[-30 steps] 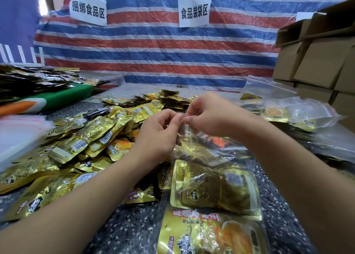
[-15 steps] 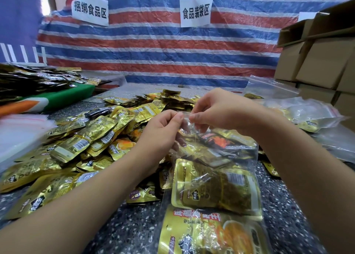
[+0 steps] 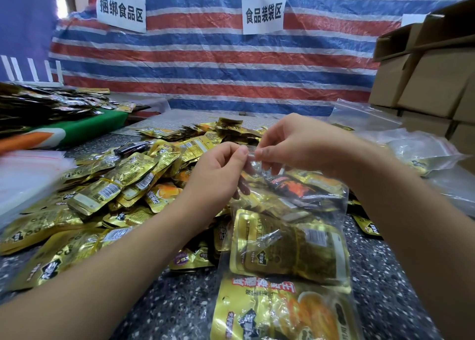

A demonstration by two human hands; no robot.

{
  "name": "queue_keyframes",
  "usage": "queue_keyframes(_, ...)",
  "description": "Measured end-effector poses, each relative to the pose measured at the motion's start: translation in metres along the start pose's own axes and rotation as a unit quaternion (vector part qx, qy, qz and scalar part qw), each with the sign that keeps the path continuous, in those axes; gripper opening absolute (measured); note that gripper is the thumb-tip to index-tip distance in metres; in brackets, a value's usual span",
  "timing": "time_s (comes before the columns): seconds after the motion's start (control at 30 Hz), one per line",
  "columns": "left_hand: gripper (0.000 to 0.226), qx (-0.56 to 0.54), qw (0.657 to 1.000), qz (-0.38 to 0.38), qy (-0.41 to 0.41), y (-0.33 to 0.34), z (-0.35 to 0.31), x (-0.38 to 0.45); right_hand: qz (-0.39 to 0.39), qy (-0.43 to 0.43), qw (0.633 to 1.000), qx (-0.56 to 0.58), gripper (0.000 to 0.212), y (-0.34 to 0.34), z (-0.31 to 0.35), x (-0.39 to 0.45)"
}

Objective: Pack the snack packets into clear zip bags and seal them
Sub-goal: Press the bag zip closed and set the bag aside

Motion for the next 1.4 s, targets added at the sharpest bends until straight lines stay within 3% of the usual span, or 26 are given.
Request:
queue_keyframes(0.5, 0.023, 0.049, 0.998, -0.023, 0.030, -0.001, 0.006, 0.003, -0.009, -0.015, 0.997, -0.075, 0.020, 0.013, 0.004, 0.000)
queue_keyframes(1.07, 0.026, 0.039, 0.999, -0.026, 0.026, -0.002, 0.002, 0.000, 0.006, 0.010, 1.000, -0.013, 0.018, 0.011, 0.007, -0.004)
queue_keyframes(1.2, 0.026, 0.075, 0.994, -0.056, 0.053, -0.003, 0.002, -0.001, -0.022, 0.002, 0.999, -0.028, 0.020, 0.014, 0.004, -0.002)
queue_keyframes(1.4, 0.030, 0.092, 0.989, -0.092, 0.066, -0.003, -0.003, -0.004, -0.004, -0.002, 0.998, -0.070, 0.027, 0.010, -0.003, -0.008)
Point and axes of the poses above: each hand's wrist, its own x-axis towards the middle knuckle, its own y-axis out of the palm, z = x × y, the point moved 1 cm from there along x, towards the middle knuckle, and after that the axes turned 10 degrees about x, right-handed, at the moved point
